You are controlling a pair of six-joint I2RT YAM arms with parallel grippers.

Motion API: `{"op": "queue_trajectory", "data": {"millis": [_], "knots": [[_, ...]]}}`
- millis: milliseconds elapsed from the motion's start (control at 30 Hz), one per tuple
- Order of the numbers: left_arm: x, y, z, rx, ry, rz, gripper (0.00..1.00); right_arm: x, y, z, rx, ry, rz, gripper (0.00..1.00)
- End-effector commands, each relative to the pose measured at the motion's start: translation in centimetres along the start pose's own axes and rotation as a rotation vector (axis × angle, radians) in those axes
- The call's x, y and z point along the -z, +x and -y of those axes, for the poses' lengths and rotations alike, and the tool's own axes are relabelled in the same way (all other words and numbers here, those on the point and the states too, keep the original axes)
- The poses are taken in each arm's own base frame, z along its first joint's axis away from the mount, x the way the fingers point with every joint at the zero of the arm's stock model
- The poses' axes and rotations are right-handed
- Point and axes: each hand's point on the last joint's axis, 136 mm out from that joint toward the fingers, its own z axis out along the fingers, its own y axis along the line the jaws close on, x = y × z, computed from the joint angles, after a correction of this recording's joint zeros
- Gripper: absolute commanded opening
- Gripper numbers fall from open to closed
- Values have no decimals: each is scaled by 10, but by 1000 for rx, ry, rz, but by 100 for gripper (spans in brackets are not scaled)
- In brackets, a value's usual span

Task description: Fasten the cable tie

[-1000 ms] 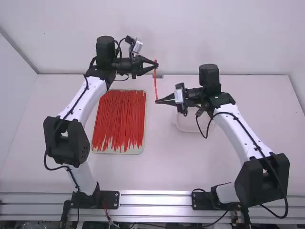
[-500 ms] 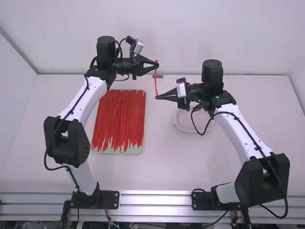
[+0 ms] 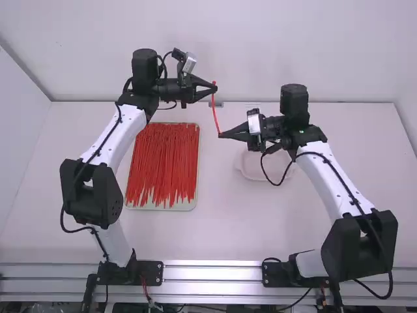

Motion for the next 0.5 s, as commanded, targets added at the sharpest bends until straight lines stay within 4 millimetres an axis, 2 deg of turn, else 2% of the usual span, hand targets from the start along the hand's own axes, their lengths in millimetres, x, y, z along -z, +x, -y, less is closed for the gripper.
{"op": "queue_trajectory", "data": {"millis": [0,100,233,467], "knots": [[1,-12,8,-48,16,10,2,0,-9,1,145,-15,29,0],[1,-12,8,-48,16,10,2,-9,-12,-1,102,-39,44,0],[1,-12,8,-50,16,10,2,-19,-17,0,-72,-61,45,0],[1,-11,8,-160,16,9,2,-21,-22,5,-321,-68,37,0]]}}
